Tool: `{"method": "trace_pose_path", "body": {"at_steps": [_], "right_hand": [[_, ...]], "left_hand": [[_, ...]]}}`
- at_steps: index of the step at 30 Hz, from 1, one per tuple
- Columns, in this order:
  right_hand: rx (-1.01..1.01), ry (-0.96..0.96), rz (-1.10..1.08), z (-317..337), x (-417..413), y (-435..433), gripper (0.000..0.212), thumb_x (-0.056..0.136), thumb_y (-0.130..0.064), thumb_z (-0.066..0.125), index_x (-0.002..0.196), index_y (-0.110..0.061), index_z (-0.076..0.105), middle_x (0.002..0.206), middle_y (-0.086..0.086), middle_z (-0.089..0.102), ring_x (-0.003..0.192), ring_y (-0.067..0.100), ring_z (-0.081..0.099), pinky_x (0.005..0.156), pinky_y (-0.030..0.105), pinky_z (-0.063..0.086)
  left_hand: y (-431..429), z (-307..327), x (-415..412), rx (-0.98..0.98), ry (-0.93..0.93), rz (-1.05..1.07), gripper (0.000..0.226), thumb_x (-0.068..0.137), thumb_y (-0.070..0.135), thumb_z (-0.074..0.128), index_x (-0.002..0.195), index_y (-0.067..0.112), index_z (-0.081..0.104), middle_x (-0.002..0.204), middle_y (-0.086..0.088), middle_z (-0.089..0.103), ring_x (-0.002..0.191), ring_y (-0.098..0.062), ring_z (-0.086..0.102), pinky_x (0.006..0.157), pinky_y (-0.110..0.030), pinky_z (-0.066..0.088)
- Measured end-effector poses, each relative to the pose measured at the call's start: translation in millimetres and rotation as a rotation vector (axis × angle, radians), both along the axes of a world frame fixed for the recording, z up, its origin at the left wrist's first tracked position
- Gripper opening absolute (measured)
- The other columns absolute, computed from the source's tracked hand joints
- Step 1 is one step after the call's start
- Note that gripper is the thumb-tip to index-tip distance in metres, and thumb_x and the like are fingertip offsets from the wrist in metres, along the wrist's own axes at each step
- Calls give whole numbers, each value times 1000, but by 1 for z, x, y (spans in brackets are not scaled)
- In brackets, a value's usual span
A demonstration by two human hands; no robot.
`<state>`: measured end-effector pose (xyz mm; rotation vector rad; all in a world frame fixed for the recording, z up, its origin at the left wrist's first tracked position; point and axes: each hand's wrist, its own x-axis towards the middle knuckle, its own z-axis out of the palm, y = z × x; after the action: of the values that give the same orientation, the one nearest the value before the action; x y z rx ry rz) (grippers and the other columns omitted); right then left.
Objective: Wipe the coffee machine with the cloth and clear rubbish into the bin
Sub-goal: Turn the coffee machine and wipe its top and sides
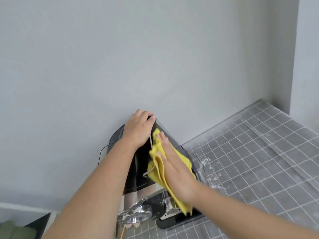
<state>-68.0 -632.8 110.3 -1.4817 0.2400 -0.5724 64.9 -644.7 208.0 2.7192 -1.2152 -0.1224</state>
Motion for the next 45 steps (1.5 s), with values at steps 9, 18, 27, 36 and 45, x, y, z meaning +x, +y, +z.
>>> {"method": "trace_pose_path", "body": {"at_steps": [9, 18, 27, 36, 45], "right_hand": [[0, -49, -22, 9, 23, -30, 56, 94, -41, 25, 147, -31, 13, 158, -13, 6, 143, -3, 0, 120, 29, 4], [-31, -82, -11, 2, -37, 18, 51, 90, -42, 24, 136, -60, 12, 150, -36, -10, 137, -10, -19, 117, 31, -6], [105, 36, -12, -16, 62, -62, 54, 100, -25, 35, 148, -18, 13, 157, 0, 14, 146, 13, 10, 120, 32, 6], [-68, -147, -58, -11, -3, 6, 49, 86, -67, 18, 133, -61, 6, 149, -37, 0, 140, -9, -11, 116, 20, -6], [348, 33, -45, -60, 31, -31, 46, 100, -35, 27, 144, -33, 16, 153, -14, 16, 144, 7, 10, 120, 30, 6]], "left_hand": [[-5, -3, 1, -149, 199, 14, 40, 98, 8, 38, 137, 4, 47, 152, -5, 37, 142, -13, 29, 115, -20, 17], [-2, -7, 2, -197, 217, 13, 42, 99, 9, 35, 141, 6, 43, 153, -4, 34, 144, -11, 25, 120, -25, 13], [-4, -6, -1, -227, 240, 49, 42, 99, 8, 37, 139, 6, 45, 152, -3, 36, 143, -10, 26, 118, -21, 13], [-4, -10, 3, -260, 244, 40, 42, 98, 7, 38, 139, 6, 46, 152, -3, 37, 143, -9, 27, 120, -25, 15], [-3, -10, 3, -250, 226, 43, 42, 98, 7, 37, 139, 8, 46, 151, -1, 39, 142, -8, 29, 117, -20, 14]]}}
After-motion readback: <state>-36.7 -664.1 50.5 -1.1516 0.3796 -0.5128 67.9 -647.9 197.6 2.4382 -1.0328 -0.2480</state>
